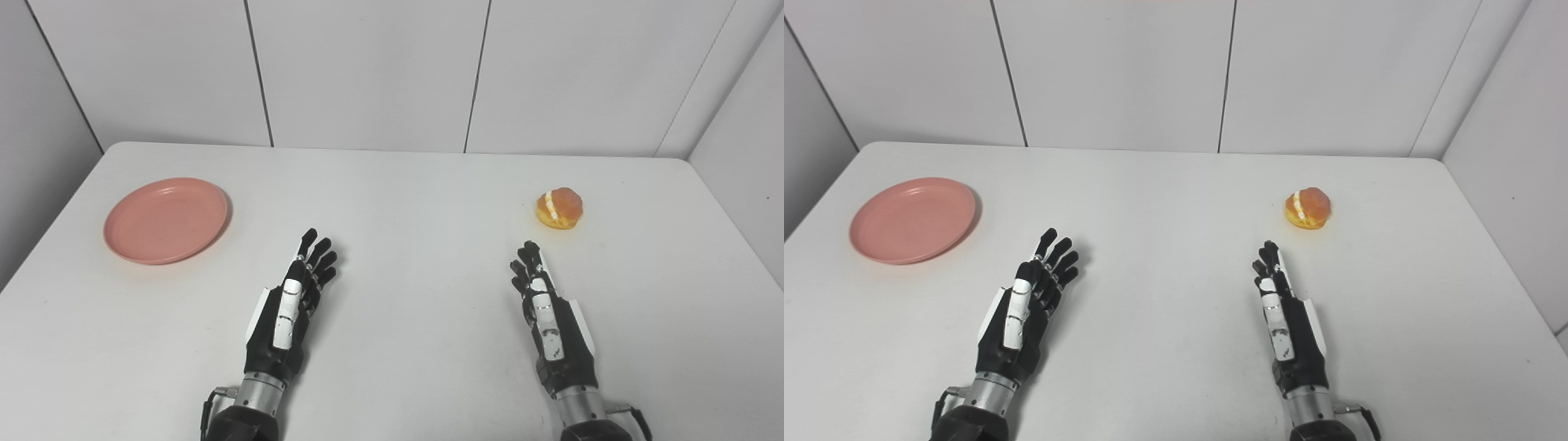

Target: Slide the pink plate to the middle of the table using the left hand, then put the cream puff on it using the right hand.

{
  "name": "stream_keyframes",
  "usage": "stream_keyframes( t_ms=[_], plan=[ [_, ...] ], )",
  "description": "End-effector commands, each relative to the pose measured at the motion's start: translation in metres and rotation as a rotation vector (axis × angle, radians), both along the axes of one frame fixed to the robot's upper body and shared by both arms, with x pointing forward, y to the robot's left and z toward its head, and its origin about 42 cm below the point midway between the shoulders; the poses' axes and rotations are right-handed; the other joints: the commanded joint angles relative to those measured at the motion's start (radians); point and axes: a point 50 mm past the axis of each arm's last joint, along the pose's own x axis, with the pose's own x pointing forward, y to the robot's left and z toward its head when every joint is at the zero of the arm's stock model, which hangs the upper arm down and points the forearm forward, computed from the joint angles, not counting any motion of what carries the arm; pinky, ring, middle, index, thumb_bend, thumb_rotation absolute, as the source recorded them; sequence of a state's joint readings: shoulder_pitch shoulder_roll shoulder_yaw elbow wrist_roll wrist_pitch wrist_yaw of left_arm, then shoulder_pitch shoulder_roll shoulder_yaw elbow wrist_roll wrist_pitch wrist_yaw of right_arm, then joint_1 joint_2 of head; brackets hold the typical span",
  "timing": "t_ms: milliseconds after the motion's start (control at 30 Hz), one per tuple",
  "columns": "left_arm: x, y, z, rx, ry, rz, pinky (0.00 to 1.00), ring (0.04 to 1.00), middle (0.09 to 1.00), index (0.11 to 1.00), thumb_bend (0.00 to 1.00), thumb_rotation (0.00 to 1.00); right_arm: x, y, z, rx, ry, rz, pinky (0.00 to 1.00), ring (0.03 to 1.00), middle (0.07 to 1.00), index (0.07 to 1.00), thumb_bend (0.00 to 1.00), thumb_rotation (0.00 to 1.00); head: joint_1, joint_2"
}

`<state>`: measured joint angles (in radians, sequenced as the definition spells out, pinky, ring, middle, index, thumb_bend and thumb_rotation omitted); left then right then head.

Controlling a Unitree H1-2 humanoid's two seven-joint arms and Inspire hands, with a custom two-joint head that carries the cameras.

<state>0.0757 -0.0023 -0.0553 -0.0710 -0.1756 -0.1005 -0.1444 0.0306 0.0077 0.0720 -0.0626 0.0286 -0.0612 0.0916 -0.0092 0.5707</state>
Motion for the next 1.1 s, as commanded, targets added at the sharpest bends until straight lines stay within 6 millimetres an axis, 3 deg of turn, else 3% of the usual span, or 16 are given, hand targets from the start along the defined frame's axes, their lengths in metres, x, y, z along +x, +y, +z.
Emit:
stream_keyframes(
  t_ms=[0,333,467,833,1067],
  plan=[
    [-0.022,0.006,-0.039,0.007,0.154,0.02,0.95,0.95,0.97,0.97,0.57,0.98,-0.005,0.003,-0.017,0.012,0.037,0.003,0.99,0.973,0.994,1.0,0.75,1.0,0.011,-0.002],
    [-0.02,-0.004,-0.043,-0.003,0.159,0.011,0.95,0.949,0.968,0.967,0.6,0.95,-0.003,-0.007,-0.023,-0.005,0.023,0.007,0.98,0.973,0.995,1.0,0.72,1.0,0.079,-0.041],
    [-0.017,-0.01,-0.048,0.001,0.162,0.001,0.95,0.956,0.976,0.975,0.59,0.97,0.0,-0.011,-0.031,0.016,0.031,0.02,1.0,0.983,0.998,1.0,0.74,1.0,0.132,-0.077],
    [-0.012,-0.028,-0.055,-0.008,0.168,0.01,0.93,0.946,0.97,0.972,0.56,0.95,0.005,-0.026,-0.041,0.022,0.009,0.021,1.0,0.984,1.0,1.0,0.69,1.0,0.25,-0.129],
    [-0.011,-0.035,-0.056,0.002,0.163,0.013,0.93,0.942,0.967,0.971,0.56,0.94,0.006,-0.031,-0.041,0.039,0.0,0.032,1.0,0.994,1.0,1.0,0.66,1.0,0.277,-0.133]
  ],
)
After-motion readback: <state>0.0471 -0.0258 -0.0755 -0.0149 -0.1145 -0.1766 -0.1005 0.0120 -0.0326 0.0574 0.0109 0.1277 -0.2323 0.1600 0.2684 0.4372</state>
